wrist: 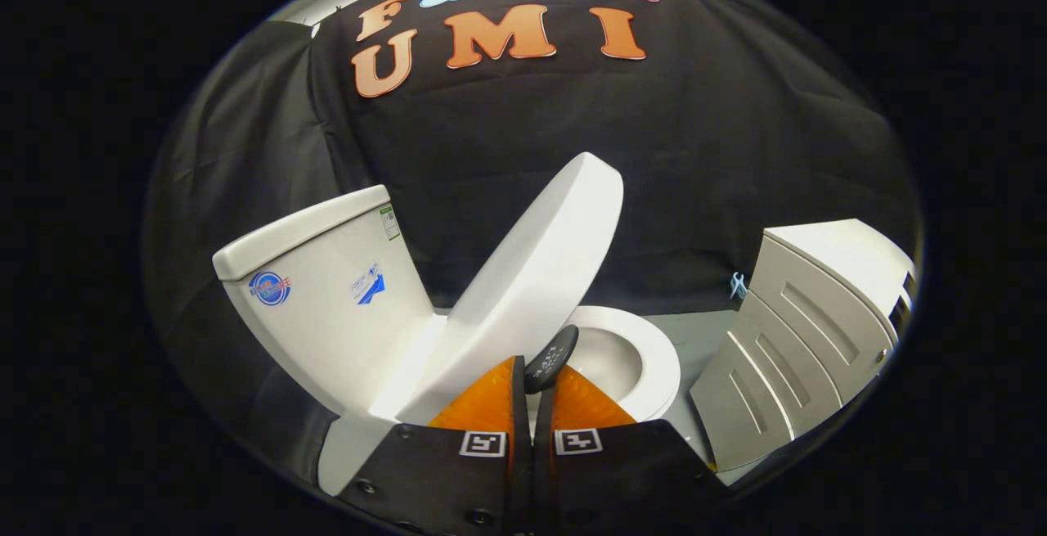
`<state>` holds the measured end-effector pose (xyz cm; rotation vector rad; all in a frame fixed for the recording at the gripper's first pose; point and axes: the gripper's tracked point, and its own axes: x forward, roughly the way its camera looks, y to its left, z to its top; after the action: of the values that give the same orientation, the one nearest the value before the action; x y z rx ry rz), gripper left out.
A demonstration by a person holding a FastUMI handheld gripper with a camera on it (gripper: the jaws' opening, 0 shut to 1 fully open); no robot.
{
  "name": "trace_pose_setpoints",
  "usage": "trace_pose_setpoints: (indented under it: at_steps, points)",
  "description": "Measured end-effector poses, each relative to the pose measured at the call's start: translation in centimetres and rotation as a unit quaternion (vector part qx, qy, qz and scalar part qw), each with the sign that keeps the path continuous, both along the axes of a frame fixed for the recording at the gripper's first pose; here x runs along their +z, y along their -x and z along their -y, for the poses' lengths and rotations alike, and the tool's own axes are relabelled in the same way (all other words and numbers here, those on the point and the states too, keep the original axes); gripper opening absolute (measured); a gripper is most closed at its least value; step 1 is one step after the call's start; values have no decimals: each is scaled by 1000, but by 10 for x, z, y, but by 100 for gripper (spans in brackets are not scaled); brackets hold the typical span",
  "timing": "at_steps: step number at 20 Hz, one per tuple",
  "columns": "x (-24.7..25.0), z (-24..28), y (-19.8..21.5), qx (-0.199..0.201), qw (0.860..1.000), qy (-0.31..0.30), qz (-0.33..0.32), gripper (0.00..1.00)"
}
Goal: Open the toilet lid.
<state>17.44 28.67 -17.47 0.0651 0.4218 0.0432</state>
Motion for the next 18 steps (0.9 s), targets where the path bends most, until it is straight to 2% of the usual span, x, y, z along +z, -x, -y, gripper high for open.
trace_pose_setpoints:
  at_steps: [7,18]
  points:
    - [11,-19,-2,21,999,41,12,8]
    - [28,-45,-2,38,996,68,31,8]
